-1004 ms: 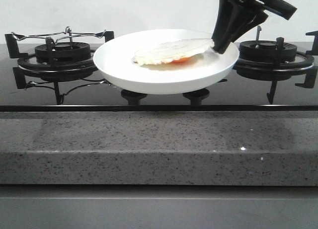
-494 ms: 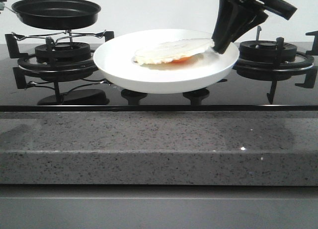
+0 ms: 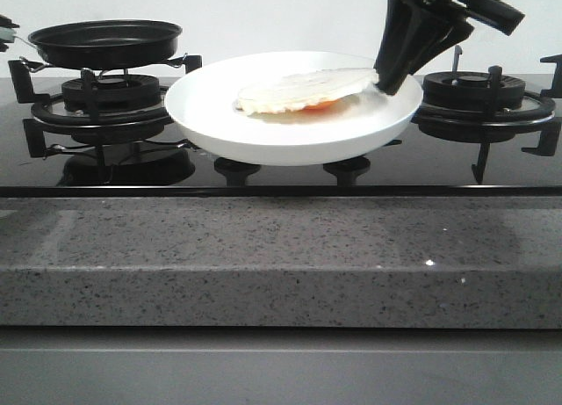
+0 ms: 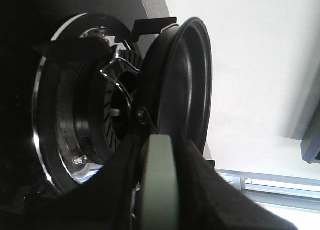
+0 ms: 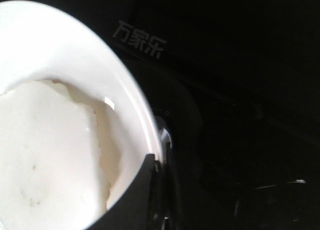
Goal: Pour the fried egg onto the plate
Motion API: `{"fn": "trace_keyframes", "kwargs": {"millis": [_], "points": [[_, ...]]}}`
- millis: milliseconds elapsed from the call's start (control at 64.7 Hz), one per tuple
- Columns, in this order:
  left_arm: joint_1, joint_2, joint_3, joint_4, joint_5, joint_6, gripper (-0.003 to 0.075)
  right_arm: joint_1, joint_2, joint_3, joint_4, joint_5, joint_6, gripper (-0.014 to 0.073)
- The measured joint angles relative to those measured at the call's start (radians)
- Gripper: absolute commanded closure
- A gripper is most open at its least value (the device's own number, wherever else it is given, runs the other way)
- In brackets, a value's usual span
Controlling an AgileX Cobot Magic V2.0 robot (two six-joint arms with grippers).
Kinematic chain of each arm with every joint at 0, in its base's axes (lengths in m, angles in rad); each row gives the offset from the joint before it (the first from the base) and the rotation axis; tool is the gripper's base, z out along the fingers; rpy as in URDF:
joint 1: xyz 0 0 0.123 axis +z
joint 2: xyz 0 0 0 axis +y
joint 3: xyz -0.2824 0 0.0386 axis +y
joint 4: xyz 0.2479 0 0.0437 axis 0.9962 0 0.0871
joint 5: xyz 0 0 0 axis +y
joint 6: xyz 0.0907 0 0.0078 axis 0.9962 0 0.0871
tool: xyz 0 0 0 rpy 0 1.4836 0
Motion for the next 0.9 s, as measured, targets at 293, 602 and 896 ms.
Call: {"fn": "trace_keyframes", "kwargs": {"millis": [293, 602, 896], "points": [[0.000, 0.002, 0.000, 0.003, 0.000, -0.004, 0.0557, 0.000, 0.000, 0.000, 0.000, 0.000, 0.000, 0.0655], [0.035, 0.008, 0.000, 0.029, 0.033, 0.003, 0.0211, 0.000, 0.000, 0.000, 0.000, 0.000, 0.002, 0.0655], [0.102, -0.003, 0.000, 0.115, 0.183, 0.013, 0.0194, 0.000, 0.000, 0.000, 0.000, 0.000, 0.000, 0.0655]]}}
